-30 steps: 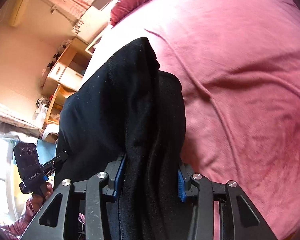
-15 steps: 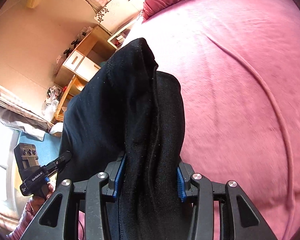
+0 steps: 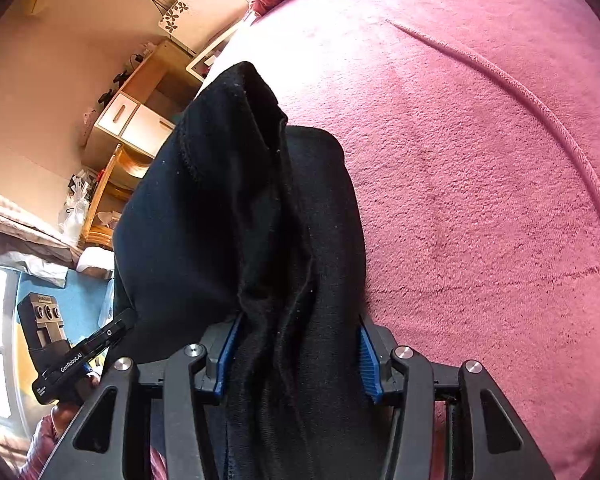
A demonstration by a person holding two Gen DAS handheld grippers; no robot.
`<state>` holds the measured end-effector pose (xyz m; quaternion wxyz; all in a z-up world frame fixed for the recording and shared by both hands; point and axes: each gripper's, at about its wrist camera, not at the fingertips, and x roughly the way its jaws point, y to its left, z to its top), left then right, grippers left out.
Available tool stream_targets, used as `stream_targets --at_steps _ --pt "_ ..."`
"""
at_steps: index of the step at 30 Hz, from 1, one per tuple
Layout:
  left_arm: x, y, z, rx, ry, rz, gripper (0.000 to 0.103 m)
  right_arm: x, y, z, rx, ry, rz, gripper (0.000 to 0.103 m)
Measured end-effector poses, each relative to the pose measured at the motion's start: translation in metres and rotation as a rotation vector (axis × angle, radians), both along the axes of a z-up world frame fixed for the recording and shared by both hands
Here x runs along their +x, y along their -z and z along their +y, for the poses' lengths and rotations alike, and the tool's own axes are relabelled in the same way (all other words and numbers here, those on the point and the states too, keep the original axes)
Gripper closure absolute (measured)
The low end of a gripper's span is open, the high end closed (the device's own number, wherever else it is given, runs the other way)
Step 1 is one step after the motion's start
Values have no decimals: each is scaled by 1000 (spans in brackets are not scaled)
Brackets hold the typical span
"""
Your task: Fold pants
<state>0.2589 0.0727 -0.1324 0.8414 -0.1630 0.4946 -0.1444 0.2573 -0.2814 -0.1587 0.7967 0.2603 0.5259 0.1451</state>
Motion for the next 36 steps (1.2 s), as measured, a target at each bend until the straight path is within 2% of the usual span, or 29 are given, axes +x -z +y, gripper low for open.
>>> stream_targets --at_steps 2,7,16,25,36 --pt "-5 -6 -1 13 -30 -3 55 4 -6 10 -18 5 -1 47" --pt "-25 -23 -4 88 -70 -50 54 -1 -18 18 -69 35 -3 41" --pt "-70 -52 -8 168 -91 -164 54 -28 -52 30 -225 61 -69 40" --pt "-106 -79 -10 183 -103 -231 54 -67 -88 55 -310 63 -164 39" --pt "-159 -105 -13 217 -127 -306 54 -126 -113 99 -373 58 -249 37"
